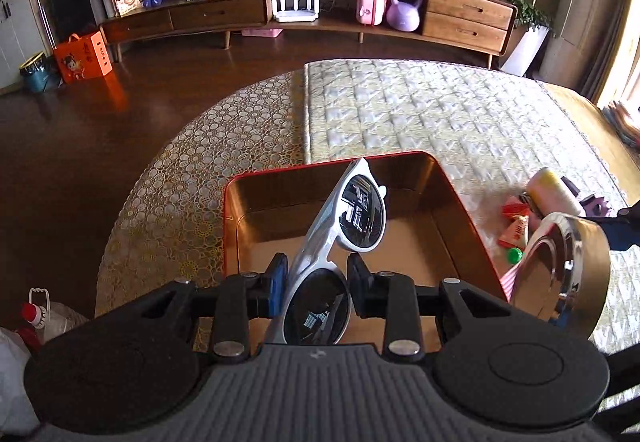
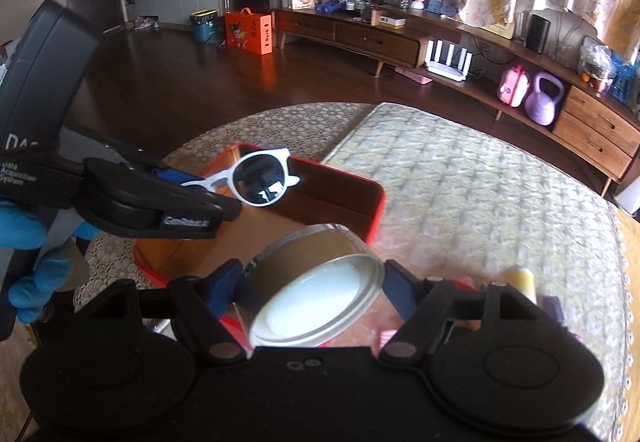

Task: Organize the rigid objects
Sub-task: 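Carry sunglasses and tape roll into the red tin with both tools and release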

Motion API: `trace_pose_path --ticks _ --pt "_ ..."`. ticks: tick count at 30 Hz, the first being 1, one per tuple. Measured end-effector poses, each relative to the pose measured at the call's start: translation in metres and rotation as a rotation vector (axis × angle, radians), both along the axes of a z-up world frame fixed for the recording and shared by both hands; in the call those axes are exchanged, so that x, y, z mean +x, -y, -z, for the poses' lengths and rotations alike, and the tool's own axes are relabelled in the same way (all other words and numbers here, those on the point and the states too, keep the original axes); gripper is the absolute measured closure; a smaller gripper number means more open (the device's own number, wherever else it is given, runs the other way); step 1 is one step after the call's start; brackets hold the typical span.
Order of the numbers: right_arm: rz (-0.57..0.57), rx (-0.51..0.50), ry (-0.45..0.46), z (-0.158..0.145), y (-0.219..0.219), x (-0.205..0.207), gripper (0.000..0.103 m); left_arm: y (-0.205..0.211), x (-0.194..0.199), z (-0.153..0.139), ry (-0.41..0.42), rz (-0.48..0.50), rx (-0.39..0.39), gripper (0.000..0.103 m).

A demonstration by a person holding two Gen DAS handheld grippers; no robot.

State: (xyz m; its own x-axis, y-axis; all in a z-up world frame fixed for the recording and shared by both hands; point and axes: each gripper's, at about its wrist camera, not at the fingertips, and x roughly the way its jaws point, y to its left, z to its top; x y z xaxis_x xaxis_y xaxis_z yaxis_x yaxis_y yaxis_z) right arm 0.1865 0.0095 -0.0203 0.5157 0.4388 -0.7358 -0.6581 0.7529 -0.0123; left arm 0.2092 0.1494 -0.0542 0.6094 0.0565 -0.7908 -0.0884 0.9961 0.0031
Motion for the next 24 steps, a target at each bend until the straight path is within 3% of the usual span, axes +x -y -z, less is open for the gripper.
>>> trace_pose_path --ticks 13,24 --pt "-0.075 -0.071 -0.058 0.042 -0.047 0.01 0.028 -0.009 0.028 0.036 -0.069 0.013 0.027 0.071" --pt "-0.042 -0.064 -0.096 0.059 -0.052 0.021 0.028 -0.008 0.04 0.051 -0.114 0.026 0.037 0.071"
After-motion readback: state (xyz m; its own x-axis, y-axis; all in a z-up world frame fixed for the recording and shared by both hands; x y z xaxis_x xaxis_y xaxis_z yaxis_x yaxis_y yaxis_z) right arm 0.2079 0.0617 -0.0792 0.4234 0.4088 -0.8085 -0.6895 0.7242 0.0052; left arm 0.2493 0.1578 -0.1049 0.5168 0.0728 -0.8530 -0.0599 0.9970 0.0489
